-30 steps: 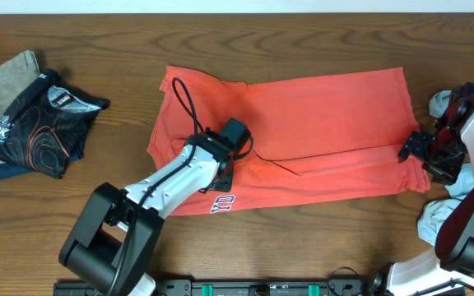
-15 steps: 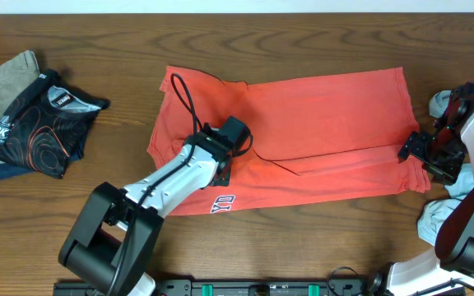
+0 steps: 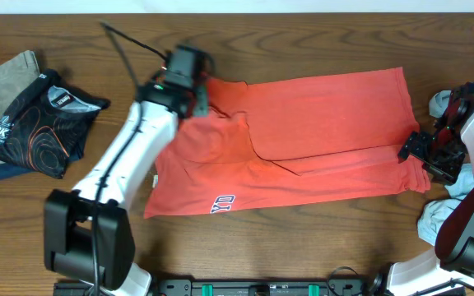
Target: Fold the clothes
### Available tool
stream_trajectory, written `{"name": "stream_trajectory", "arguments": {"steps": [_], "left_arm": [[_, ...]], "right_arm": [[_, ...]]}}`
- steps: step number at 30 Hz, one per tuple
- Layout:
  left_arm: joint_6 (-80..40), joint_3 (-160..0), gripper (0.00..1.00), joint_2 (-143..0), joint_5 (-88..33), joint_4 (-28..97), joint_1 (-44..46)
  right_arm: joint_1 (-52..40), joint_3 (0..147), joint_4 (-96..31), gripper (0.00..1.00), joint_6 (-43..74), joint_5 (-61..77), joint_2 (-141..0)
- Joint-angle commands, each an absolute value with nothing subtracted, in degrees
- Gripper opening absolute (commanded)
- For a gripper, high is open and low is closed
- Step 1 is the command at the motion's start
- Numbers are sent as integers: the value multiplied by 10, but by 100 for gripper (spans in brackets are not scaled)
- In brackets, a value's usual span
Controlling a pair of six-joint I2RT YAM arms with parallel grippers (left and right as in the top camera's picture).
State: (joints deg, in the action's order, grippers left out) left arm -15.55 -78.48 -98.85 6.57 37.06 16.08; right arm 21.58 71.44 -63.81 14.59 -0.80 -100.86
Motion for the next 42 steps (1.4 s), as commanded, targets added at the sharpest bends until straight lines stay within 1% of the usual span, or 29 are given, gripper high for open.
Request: {"name": "stream_trajectory", "arguments": {"steps": [1, 7, 11, 12, 13, 17, 19, 23, 31, 35, 39, 42], "left_arm": [[-144, -782, 61, -984, -31, 411, 145], [-153, -750, 62, -985, -36, 507, 149], [-153, -718, 61, -985, -37, 525, 150], [-153, -709, 61, -985, -37, 524, 150], [-153, -698, 61, -985, -37, 522, 150], [-153, -665, 58, -985, -37, 515, 150], [-153, -647, 57, -985, -37, 505, 151], [-153, -613, 53, -985, -37, 476, 151], [-153, -560, 52, -985, -37, 423, 151], [-153, -552, 52, -985, -37, 419, 151], [-153, -552, 53, -985, -37, 418, 151], [-153, -552, 53, -985, -37, 416, 151]], "right_arm": [[217, 712, -637, 82, 141, -6, -1007], [218, 712, -615, 83, 141, -6, -1007], [218, 712, -574, 82, 141, -6, -1007], [218, 712, -563, 81, 142, -6, -1007], [218, 712, -548, 78, 141, -6, -1007], [218, 710, -529, 72, 142, -6, -1009], [219, 709, -522, 71, 146, -6, -1014], [226, 704, -509, 70, 148, -8, -1037], [260, 704, -481, 70, 147, -3, -1083], [274, 704, -462, 65, 147, 20, -1092], [274, 704, -446, 57, 147, 27, -1098], [274, 704, -440, 56, 147, 36, -1102]]}}
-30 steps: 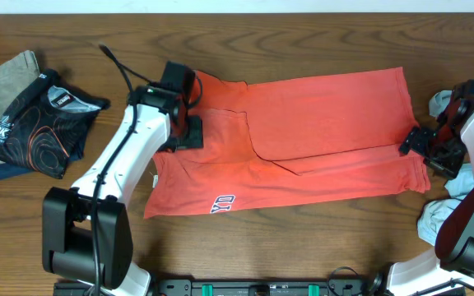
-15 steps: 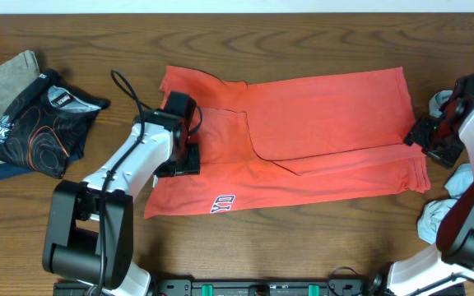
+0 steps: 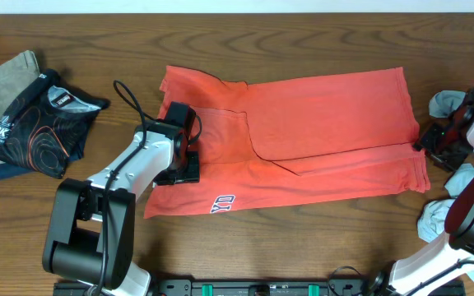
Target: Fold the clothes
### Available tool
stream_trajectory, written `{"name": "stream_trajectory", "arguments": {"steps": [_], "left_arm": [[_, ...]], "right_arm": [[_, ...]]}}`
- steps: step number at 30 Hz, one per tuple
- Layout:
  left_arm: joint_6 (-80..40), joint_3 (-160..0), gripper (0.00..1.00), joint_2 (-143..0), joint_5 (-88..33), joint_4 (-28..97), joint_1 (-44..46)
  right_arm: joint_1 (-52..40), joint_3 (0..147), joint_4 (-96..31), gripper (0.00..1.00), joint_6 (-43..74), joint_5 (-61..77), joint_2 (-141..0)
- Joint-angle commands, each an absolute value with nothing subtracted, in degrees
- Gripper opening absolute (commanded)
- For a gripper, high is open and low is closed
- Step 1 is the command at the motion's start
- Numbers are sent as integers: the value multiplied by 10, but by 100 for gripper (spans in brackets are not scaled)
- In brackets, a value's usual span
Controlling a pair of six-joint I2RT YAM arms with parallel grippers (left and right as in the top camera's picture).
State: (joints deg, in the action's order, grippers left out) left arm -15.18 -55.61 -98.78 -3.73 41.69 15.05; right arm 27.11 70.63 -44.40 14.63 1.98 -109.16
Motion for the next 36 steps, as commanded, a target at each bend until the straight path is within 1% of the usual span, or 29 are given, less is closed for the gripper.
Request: {"name": "stream_trajectory", "arguments": {"steps": [1, 6, 12, 16, 19, 23, 24, 29, 32, 34, 36], "left_arm": [[-153, -552, 53, -985, -37, 416, 151], [-153, -552, 52, -985, -37, 416, 151], [-153, -552, 53, -985, -37, 416, 151], [-153, -552, 52, -985, -37, 416, 151], [-153, -552, 53, -985, -37, 416, 151], [-153, -552, 52, -985, -37, 416, 151], [-153, -552, 53, -985, -37, 416, 151], [-153, -552, 53, -985, -37, 417, 151], [-153, -552, 52, -985, -37, 417, 151], [-153, -552, 52, -985, -37, 416, 151], [-153, -552, 52, -985, -37, 416, 151]], "right_arm": [[274, 704, -438, 56, 147, 39, -1105], [274, 704, -433, 56, 147, 39, -1120], [273, 704, -415, 45, 147, 39, -1133], [274, 704, -404, 43, 147, 39, -1133], [275, 704, -399, 31, 148, 39, -1133], [275, 704, -394, 6, 147, 40, -1133], [275, 704, -394, 1, 147, 39, -1133], [277, 715, -405, 1, 147, 34, -1124], [287, 740, -435, 6, 147, 6, -1108], [293, 756, -449, 6, 147, 3, -1098], [297, 770, -463, 4, 147, 3, -1091]]}}
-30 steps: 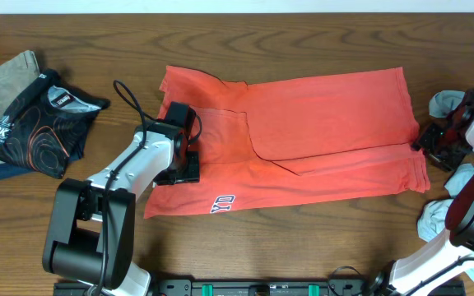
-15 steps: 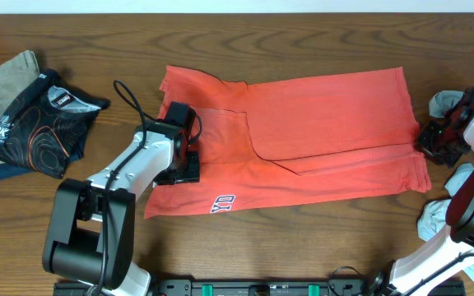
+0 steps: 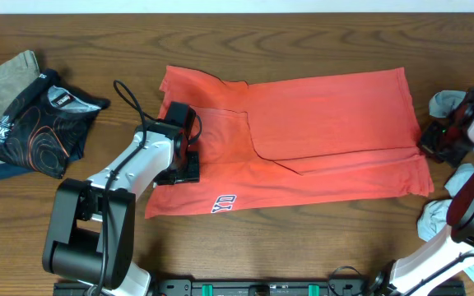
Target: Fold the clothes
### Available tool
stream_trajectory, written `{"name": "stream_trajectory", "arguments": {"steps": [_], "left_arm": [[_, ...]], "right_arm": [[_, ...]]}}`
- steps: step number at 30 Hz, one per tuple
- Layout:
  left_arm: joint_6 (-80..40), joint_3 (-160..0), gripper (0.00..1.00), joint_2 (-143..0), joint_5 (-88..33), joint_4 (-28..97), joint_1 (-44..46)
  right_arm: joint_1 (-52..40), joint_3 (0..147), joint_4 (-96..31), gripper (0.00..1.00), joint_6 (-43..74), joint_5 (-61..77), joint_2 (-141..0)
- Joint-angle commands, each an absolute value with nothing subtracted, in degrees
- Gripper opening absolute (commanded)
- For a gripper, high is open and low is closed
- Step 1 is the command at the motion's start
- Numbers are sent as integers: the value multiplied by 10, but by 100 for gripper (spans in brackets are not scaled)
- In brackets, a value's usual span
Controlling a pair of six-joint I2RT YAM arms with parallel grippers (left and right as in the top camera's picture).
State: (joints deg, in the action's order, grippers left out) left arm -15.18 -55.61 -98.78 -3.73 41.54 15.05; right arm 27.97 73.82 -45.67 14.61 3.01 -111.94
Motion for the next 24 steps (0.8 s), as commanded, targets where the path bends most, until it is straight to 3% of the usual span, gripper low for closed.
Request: {"name": "stream_trajectory", "arguments": {"steps": [1, 11, 18, 24], "left_arm": [[-153, -552, 52, -985, -37, 416, 151], [-153, -552, 52, -985, -37, 416, 151], [-153, -552, 53, -985, -37, 416, 151], [-153, -552, 52, -985, -37, 416, 151]], "right_arm": [[298, 774, -466, 3, 147, 3, -1089], [298, 776, -472, 8, 145, 3, -1087], [298, 776, -474, 17, 145, 2, -1087], [298, 776, -474, 15, 145, 2, -1087]]}}
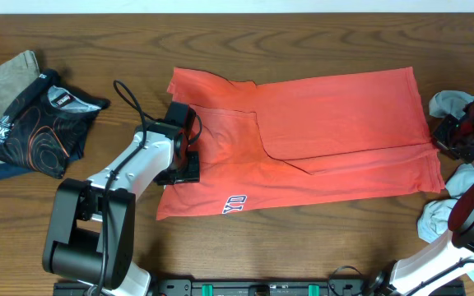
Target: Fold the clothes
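An orange-red shirt (336, 123) lies spread across the table, partly folded, with a flap doubled over its middle and white lettering near its lower left hem. My left gripper (181, 171) rests at the shirt's left edge, its fingers too dark to read. My right gripper (446, 141) sits at the shirt's right edge and appears shut on the cloth there.
A folded black patterned garment (41, 123) lies at the far left on a beige one (2, 82). Light blue cloths (449, 103) are heaped at the right edge behind and below the right arm. The left arm's cable (130, 99) loops over the table.
The whole shirt has shifted a little to the right, and my right gripper has moved right with its edge. My left gripper has stayed where it was.
My left gripper was first at the shirt's upper left corner, which was bunched under it, with the right gripper at the right hem. Later that corner lay flat and the left gripper sat at the lower left edge. It stayed there, and the shirt now lies farther right.
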### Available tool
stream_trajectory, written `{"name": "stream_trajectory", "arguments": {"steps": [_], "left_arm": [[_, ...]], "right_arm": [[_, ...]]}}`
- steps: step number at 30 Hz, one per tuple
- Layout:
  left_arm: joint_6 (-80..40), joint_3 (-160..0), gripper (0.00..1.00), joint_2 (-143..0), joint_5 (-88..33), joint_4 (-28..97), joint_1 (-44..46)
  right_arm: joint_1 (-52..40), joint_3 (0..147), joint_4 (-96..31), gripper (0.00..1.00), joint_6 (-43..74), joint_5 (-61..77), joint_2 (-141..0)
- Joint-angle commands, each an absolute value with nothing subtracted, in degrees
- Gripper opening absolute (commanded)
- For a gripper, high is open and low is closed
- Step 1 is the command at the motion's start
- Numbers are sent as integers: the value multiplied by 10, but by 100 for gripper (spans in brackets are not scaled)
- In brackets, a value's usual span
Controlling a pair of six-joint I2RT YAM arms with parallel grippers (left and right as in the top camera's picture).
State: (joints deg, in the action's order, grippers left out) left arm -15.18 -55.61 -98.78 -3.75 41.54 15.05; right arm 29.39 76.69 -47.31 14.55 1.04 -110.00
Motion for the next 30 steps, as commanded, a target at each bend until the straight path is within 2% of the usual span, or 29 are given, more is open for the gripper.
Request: {"name": "stream_trajectory", "arguments": {"steps": [1, 3, 4, 10, 13, 15, 16, 20, 30], "left_arm": [[-153, -552, 53, -985, -37, 416, 151], [-153, -552, 52, -985, -37, 416, 151], [-153, -552, 52, -985, -37, 417, 151], [-153, -552, 53, -985, -37, 416, 151], [-153, -552, 52, -985, -37, 417, 151], [-153, -552, 52, -985, -37, 417, 151], [-153, -552, 53, -985, -37, 417, 151], [-153, -552, 52, -985, -37, 417, 151], [-153, -552, 53, -985, -37, 417, 151]], "right_arm": [[298, 776, -474, 11, 145, 2, -1087], [298, 776, -474, 2, 145, 3, -1087], [298, 776, -474, 1, 145, 2, -1087], [300, 776, -458, 1, 159, 17, -1087], [303, 776, -434, 1, 232, 18, -1087], [303, 776, -415, 9, 288, 20, -1087], [303, 776, -408, 10, 306, 23, -1087], [303, 776, -393, 23, 317, 46, -1087], [304, 776, -471, 26, 230, 36, -1087]]}}
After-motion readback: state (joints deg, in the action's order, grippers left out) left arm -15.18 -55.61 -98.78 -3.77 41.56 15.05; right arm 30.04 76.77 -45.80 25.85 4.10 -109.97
